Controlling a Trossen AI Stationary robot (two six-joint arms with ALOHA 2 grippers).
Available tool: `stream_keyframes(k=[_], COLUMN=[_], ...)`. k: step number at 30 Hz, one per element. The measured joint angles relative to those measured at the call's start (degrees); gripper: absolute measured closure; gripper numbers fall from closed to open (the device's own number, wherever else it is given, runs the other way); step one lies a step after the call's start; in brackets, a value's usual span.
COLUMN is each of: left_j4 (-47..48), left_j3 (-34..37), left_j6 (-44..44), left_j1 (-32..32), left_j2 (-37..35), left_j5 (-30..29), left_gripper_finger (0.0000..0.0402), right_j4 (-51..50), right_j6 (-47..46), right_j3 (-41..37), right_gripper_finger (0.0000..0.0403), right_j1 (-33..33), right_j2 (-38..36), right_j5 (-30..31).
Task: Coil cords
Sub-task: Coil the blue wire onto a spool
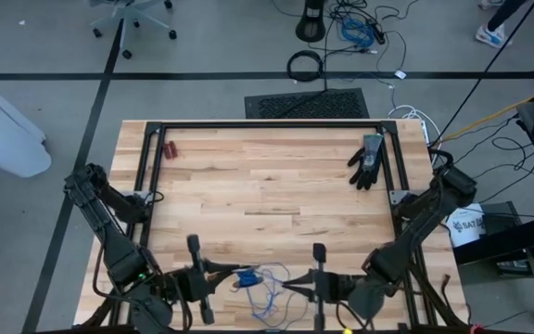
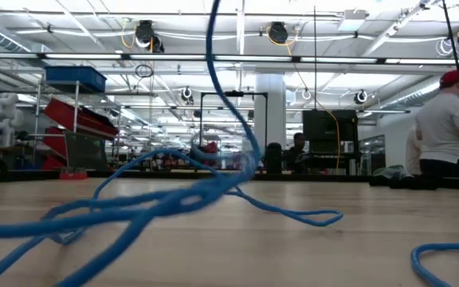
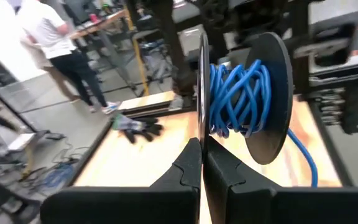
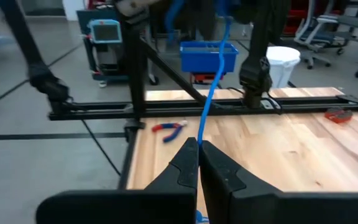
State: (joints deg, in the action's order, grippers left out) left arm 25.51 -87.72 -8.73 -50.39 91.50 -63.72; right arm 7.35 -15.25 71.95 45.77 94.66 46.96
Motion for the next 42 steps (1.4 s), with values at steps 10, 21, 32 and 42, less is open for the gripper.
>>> stream_keyframes(k=[10, 21, 32, 42], left_j4=[2.32, 6.69, 6.01, 1.14], left_j3=[0.00, 0.00, -0.01, -0.02], left_j6=[0.03, 5.72, 6.06, 6.30], left_j1=[0.00, 0.72, 4.46, 8.31], left_j2=[0.00, 3.06, 4.42, 6.80], left_j5=[-0.88, -0.33, -2.76, -5.94], left_gripper_finger=[0.0395, 0.0395, 0.0395, 0.0395], right_j4=[1.14, 8.67, 12.57, 18.27], right_j6=[2.48, 7.62, 10.91, 14.07], right_j3=[-0.01, -0.01, -0.01, -0.01], right_gripper_finger=[0.0403, 0.0403, 0.0403, 0.0403], right_j1=[2.92, 3.73, 3.31, 0.89], right_j2=[-2.27, -3.41, -3.40, -0.22], right_j5=[5.18, 5.48, 3.72, 3.74])
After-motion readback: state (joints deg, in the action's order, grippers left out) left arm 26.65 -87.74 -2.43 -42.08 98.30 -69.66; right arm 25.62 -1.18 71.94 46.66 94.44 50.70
